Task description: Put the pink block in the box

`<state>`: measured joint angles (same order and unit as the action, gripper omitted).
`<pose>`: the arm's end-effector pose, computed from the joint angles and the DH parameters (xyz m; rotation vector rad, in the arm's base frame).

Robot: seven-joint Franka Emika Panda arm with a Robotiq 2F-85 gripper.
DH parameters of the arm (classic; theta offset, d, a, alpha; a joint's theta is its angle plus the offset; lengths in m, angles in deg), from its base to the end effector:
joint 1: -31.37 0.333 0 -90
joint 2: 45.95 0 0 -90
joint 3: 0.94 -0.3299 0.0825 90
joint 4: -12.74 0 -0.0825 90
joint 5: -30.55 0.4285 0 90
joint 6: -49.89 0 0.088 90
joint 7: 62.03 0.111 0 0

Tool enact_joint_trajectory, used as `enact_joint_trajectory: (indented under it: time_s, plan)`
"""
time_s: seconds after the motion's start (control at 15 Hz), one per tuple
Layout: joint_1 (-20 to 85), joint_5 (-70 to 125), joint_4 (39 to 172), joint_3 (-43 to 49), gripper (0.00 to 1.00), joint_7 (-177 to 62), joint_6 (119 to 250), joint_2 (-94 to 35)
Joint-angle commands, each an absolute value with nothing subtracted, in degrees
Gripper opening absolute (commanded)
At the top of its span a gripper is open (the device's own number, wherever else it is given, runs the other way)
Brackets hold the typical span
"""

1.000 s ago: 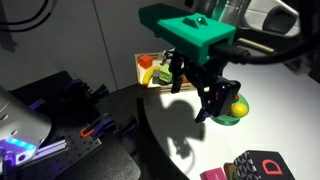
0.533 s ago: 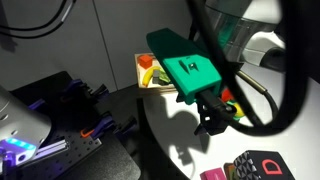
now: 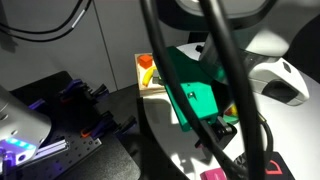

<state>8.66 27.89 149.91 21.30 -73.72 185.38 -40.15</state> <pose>0.3607 -0.3646 0.2429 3.0159 -0.8443 -0.2219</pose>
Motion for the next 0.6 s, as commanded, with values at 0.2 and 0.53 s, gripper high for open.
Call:
enact_joint_trajectory:
  time_s: [0.2,0.53]
  plan:
    - [6.19,29.91,146.13,21.88,1.0,-76.57,185.42,-36.55]
    - [6.41,28.35,147.1,21.85,1.0,-74.23,185.32,-36.87]
